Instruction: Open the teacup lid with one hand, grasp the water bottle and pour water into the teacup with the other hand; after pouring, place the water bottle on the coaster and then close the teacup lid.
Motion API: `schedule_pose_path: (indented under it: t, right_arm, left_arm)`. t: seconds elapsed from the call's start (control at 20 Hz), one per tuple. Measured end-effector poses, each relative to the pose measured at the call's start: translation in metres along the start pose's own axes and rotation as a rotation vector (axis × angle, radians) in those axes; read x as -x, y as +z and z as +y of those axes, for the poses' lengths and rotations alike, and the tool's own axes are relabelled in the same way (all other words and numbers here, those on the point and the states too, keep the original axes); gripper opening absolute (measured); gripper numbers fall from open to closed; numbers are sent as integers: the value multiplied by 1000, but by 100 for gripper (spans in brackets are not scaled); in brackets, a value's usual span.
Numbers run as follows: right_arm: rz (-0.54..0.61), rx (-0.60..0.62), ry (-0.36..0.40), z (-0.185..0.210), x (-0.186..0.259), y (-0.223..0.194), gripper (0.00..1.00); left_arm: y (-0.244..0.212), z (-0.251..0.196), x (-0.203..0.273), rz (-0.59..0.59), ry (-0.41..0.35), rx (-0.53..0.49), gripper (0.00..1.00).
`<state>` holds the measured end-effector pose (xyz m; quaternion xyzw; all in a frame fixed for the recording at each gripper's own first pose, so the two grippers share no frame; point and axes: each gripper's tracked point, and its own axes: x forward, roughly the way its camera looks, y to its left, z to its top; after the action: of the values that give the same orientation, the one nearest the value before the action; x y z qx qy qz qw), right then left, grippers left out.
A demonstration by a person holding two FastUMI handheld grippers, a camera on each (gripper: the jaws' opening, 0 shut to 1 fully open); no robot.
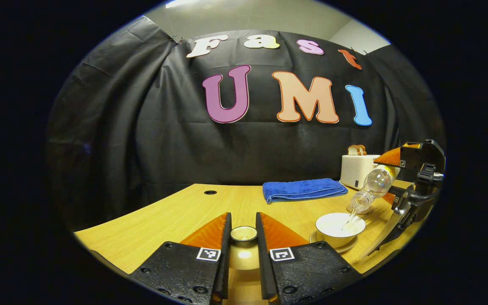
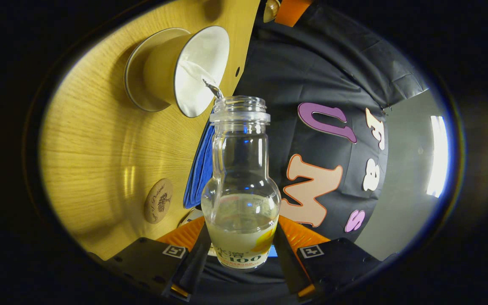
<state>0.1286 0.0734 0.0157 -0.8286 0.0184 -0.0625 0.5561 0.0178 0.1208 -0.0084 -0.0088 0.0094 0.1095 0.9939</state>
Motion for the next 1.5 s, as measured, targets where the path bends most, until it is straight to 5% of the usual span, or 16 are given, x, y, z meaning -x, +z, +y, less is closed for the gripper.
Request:
schedule_pose_path:
  t: [1.05,1.2,1.5]
  right_arm:
    - [-65,226,-120,-35,1,15,82]
    - [-50,140,-61,-23,0,8,81]
    - [4,-251,108,10,3,0,84]
  left_arm:
    - [0,1,0,1,4,0,28]
    - [0,1,-1,1,5,1,28]
    - [0,2,0,0,5,-1,27]
